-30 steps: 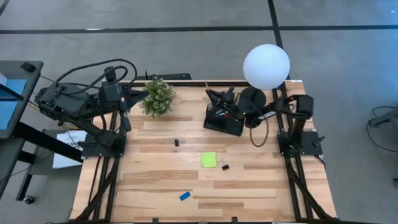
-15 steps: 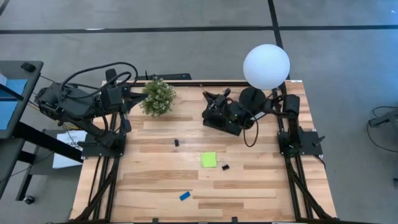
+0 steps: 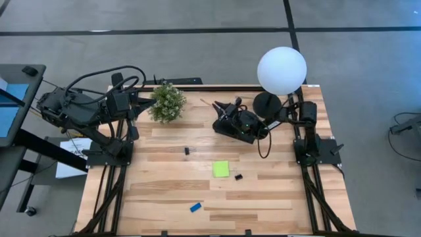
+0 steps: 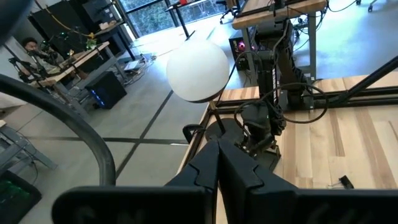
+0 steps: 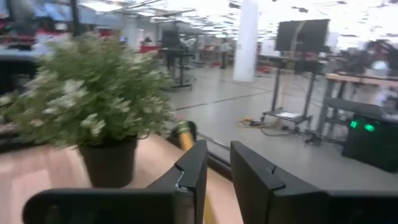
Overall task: Pick and place office supplies into organizer
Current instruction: Put the yellow pencil into the black desk organizer
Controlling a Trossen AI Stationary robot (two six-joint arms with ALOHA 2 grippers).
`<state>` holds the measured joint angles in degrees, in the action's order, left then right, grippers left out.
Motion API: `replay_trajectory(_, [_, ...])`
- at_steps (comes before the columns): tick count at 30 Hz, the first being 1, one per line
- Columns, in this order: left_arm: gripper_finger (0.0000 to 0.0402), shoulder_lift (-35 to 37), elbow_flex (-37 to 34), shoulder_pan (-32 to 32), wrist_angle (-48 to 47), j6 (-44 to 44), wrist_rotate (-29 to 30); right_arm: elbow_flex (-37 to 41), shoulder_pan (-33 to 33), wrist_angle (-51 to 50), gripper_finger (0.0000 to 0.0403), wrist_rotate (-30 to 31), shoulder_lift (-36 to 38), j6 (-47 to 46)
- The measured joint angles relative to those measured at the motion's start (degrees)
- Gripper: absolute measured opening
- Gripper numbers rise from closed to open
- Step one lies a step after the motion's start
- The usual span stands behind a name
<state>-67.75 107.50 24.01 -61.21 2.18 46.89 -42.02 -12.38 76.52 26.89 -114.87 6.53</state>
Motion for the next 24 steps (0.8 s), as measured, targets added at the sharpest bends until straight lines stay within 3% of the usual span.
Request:
replay_trajectory(4, [0.0, 0.0, 0.0, 0.0, 0.0, -1.14, -0.02, 0.0, 0.0, 0.03, 0.0072, 3.47, 0.0, -0.49])
replay_trajectory(10, [0.0, 0.0, 0.0, 0.02, -0.03, -1.38, -0.42, -0.02, 0.21, -5.02, 0.0069, 3.76, 0.07, -1.29])
replay_trajectory(16, [0.0, 0.0, 0.0, 0.0, -1.46, -1.68, -0.56, -0.33, 1.57, -12.22, 0.0016, 5.18, 0.5, -6.85])
replay_trajectory(24, [0.0, 0.0, 0.0, 0.0, -1.51, -1.9, -0.57, 0.24, 3.91, -6.76, 0.0001, 10.75, 0.47, -1.8])
